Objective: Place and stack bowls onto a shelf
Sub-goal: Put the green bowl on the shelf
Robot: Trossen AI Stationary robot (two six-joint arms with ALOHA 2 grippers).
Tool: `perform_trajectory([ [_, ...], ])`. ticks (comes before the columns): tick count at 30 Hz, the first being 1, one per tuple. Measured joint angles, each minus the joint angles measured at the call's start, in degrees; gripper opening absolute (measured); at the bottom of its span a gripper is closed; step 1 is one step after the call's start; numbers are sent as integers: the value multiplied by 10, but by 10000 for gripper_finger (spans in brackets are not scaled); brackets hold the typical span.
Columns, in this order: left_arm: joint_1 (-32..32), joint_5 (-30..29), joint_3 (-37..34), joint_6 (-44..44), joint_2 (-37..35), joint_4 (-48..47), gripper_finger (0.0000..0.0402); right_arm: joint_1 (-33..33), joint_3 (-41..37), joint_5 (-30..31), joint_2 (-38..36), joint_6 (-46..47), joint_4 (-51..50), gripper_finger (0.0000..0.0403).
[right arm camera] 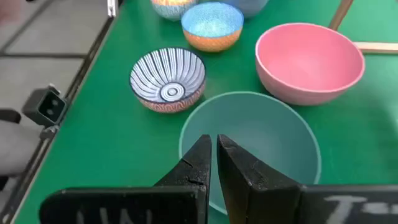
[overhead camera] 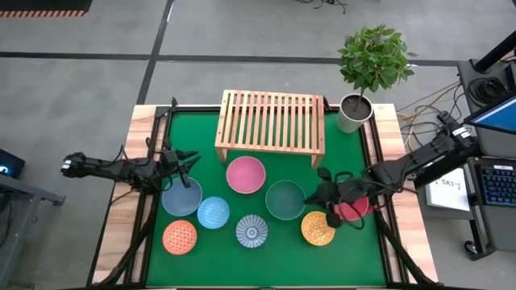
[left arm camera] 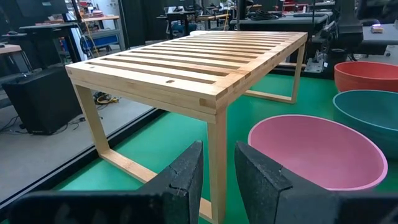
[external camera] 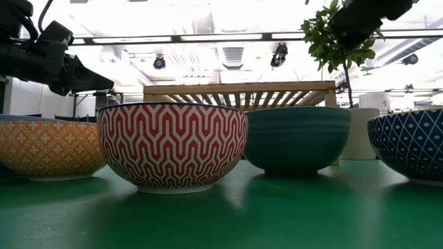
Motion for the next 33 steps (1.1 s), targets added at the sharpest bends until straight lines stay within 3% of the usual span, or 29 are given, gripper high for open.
perform_trajectory([
  [2, 0, -2, 0, 26, 0, 0, 75, 0, 20, 1, 21, -4, -2, 18],
  [5, 0, -1, 0, 159, -1, 0, 75, 0, 36, 0, 48, -3, -12, 18],
  [9, 0, -1, 0, 168, -1, 0, 75, 0, 59, -1, 71, 16, -37, 18],
  [18, 0, 0, 0, 112, 0, 2, 75, 0, 170, -1, 124, 25, -192, 18],
  [22, 0, 57, 0, -174, -1, 6, 75, 0, 233, -1, 152, 4, -243, 18],
  [24, 1, 61, 0, -245, 0, 5, 75, 0, 259, -1, 167, 5, -246, 18],
  [28, 2, 54, 0, -193, 1, 5, 75, 0, 305, -2, 199, 7, -241, 18],
  [33, 2, 54, 0, -151, 1, 5, 75, -1, 359, -1, 237, -103, -242, 18],
])
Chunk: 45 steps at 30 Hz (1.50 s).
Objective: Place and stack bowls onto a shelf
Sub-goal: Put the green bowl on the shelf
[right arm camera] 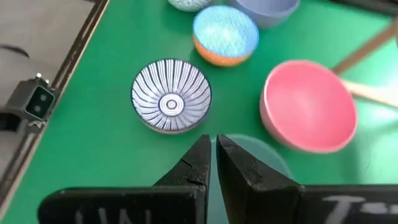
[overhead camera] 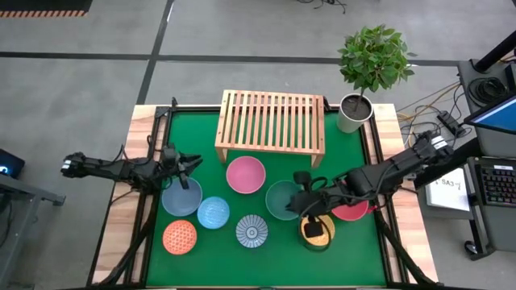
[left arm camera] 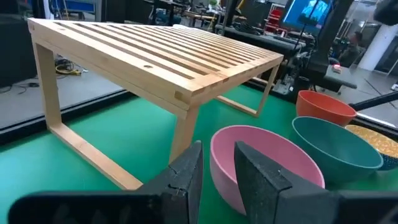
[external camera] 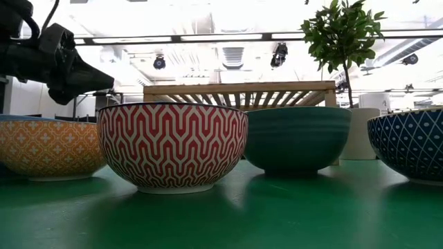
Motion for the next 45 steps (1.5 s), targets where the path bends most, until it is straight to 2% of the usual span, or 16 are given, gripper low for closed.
perform_trajectory([
  [5, 0, 0, 0, -24, 0, 27, 75, -3, 15, 0, 33, -35, -7, 18],
  [11, 0, 1, 0, -3, 0, 66, 75, -3, 16, 0, 86, 16, -5, 18],
  [17, 0, 1, 0, 5, -1, 96, 75, -20, 65, -9, 140, 71, -55, 24],
  [20, 0, 1, 0, 7, -1, 99, 75, -29, 85, -28, 153, 118, -82, 52],
  [23, 0, 1, 0, 6, -1, 100, 75, -29, 88, -35, 164, 155, -92, 96],
  [28, 0, 1, 0, 5, -1, 109, 75, -25, 87, -47, 201, 156, -94, 159],
  [34, 0, 1, 0, 5, -1, 115, 75, -25, 86, -50, 253, 176, -111, 181],
  [38, 0, 1, 0, 5, -1, 115, 75, -25, 85, -50, 268, 176, -120, 155],
  [45, 0, 1, 0, 5, -1, 116, 75, -25, 86, -50, 261, 186, -119, 22],
])
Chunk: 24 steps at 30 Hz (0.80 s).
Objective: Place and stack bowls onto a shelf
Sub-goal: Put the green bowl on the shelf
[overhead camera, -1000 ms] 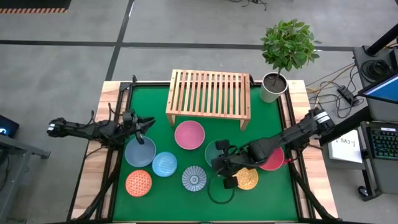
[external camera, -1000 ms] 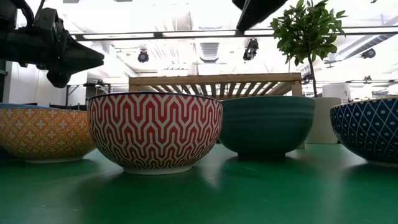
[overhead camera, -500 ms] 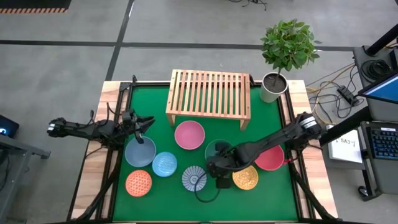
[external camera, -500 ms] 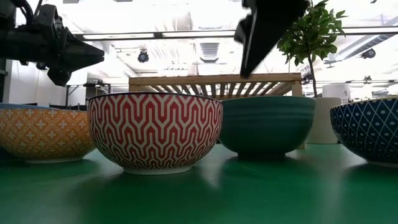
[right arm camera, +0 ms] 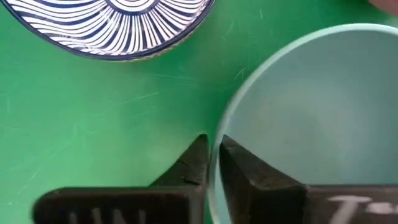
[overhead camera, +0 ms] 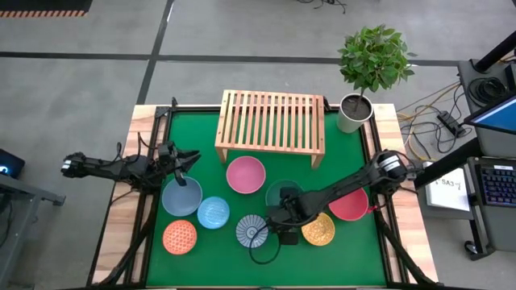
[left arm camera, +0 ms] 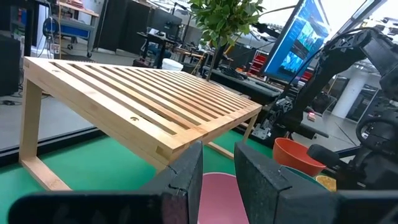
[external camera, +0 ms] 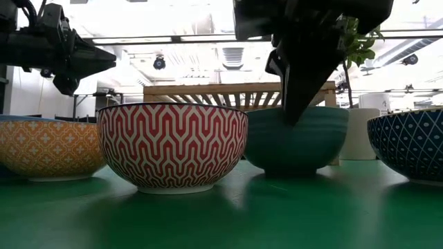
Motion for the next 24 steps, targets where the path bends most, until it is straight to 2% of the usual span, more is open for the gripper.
perform_trajectory([
  [6, 0, 0, 0, 0, 0, 0, 75, 1, 6, -15, -25, -3, -11, 10],
  [13, 0, -1, 0, 3, 0, 2, 75, -3, 101, -14, -82, -58, -36, 9],
  [20, 1, -9, 0, 6, 0, 5, 75, -36, 225, 158, -94, -226, -36, 9],
  [24, 1, -11, 0, 6, -1, 14, 75, -96, 267, 181, -80, -301, -27, 9],
])
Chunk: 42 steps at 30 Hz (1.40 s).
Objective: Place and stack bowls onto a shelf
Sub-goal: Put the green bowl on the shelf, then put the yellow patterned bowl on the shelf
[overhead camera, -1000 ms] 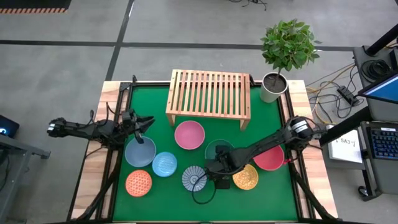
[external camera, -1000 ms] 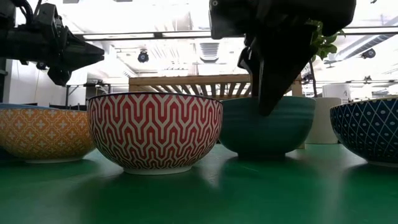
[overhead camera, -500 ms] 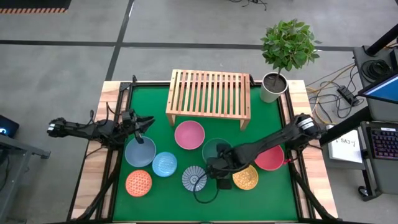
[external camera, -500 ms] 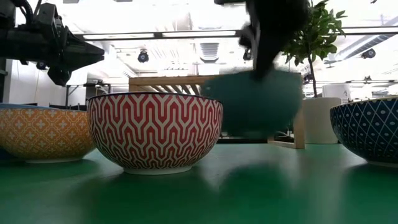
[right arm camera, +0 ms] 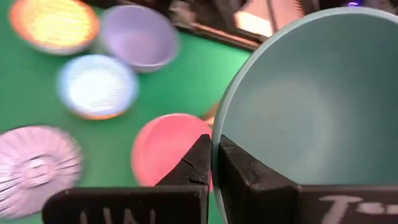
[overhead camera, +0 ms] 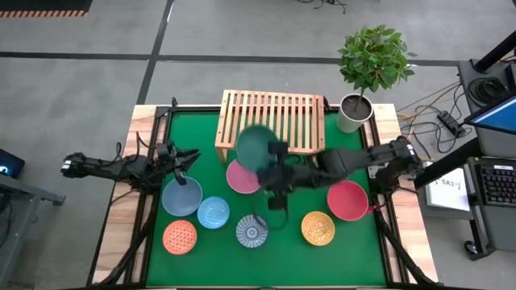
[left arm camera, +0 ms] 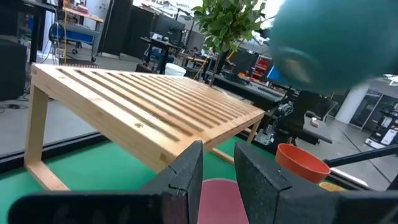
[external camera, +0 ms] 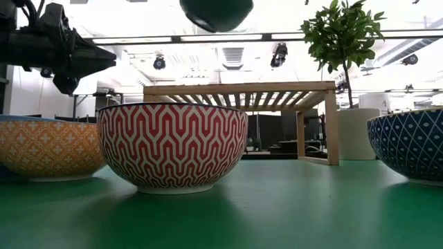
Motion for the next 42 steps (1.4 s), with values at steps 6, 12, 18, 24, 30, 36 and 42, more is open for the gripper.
perform_trajectory([
  [6, 0, -1, 0, 15, -2, 8, 75, -112, 9, -16, 21, -48, 22, 9],
  [12, 0, -7, 0, 18, -2, 12, 75, -198, 8, -125, 58, -50, 50, 9],
  [18, 0, -7, 0, 22, -2, 13, 75, -224, 9, -150, 85, -61, 52, 9],
  [24, 0, -12, 0, 30, -2, 16, 75, -223, 9, -149, 85, -67, 54, 9],
  [30, 0, -15, 0, 30, -2, 19, 75, -223, 5, -146, 85, -73, 57, 25],
  [36, 0, -15, 0, 30, -2, 24, 75, -223, 2, -146, 86, -73, 58, 79],
  [42, 0, -15, 0, 30, -2, 24, 75, -220, 22, -145, 85, -47, 53, 131],
])
